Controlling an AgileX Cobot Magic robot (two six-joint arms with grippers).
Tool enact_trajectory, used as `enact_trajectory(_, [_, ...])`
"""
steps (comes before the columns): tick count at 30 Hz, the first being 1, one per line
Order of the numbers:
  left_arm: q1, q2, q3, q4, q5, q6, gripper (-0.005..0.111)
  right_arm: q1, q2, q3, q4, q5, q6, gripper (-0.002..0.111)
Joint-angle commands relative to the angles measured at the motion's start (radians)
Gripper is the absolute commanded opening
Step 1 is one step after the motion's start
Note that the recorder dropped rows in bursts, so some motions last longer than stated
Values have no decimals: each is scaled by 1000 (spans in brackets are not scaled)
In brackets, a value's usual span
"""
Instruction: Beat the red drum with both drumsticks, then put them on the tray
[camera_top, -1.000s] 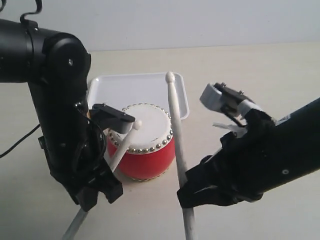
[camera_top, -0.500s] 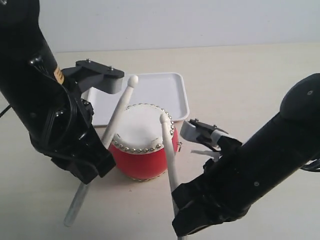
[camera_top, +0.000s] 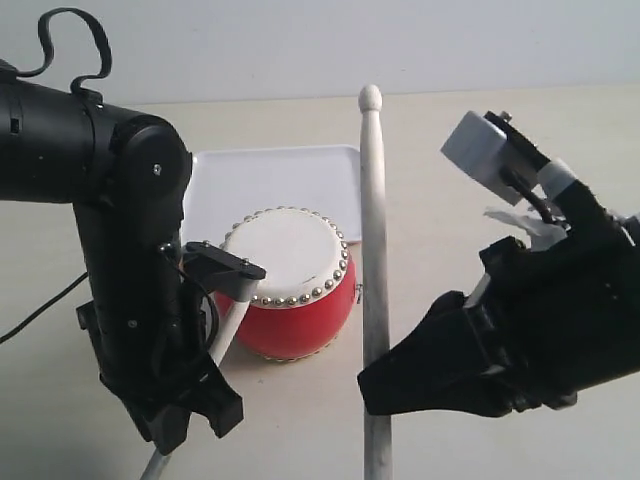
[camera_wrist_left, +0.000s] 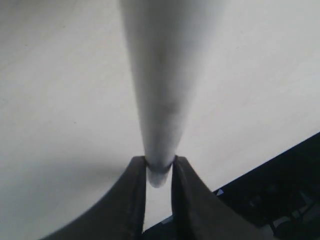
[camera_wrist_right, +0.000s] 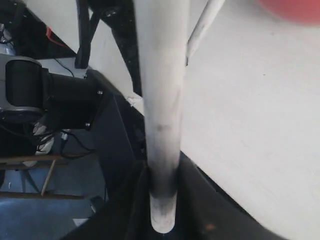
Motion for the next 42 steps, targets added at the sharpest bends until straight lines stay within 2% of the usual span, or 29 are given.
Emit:
enact_trajectory(1, [-6, -65, -1, -12, 49, 6, 0, 2, 47, 37, -35, -106, -17, 0])
enact_trajectory(4, [-6, -145, -1, -12, 65, -2, 0, 2, 168, 43, 25, -129, -105, 0])
enact_trajectory(9, [-6, -291, -1, -12, 73, -23, 0, 2, 419, 43, 306, -100, -362, 0])
enact_trajectory(13, [-6, -412, -1, -10, 73, -44, 0, 2, 590, 43, 328, -41, -394, 0])
enact_trajectory(16, [-6, -480, -1, -10, 73, -47, 0, 2, 571, 43, 328, -16, -373, 0])
enact_trajectory(20, [-6, -527, -1, -8, 73, -69, 0, 2, 300, 43, 282, 11, -252, 0])
enact_trajectory(21, [-6, -535, -1, -8, 73, -77, 0, 2, 228, 40, 246, -8, -211, 0])
enact_trajectory(23, [-6, -563, -1, -10, 73, -98, 0, 2, 128, -35, -2, -40, -24, 0])
enact_trajectory(24, [-6, -582, -1, -10, 73, -106, 0, 2, 113, -123, -230, -30, 137, 0])
enact_trajectory(26, [-6, -622, -1, -10, 73, -120, 0, 2, 148, -314, -610, 44, 324, 0])
enact_trajectory(28, [-6, -660, 3, -4, 73, -120, 0, 2, 254, -505, -868, 110, 349, 0])
enact_trajectory(31, [-6, -675, 3, 18, 73, -156, 0, 2, 420, -707, -1013, 197, 274, 0])
enact_trajectory(37, [-6, -678, 3, 27, 73, -187, 0, 2, 735, -1075, -1106, 265, 219, 0])
enact_trajectory(42, [-6, -715, 3, 49, 73, -223, 0, 2, 897, -1236, -1136, 278, 57, 0])
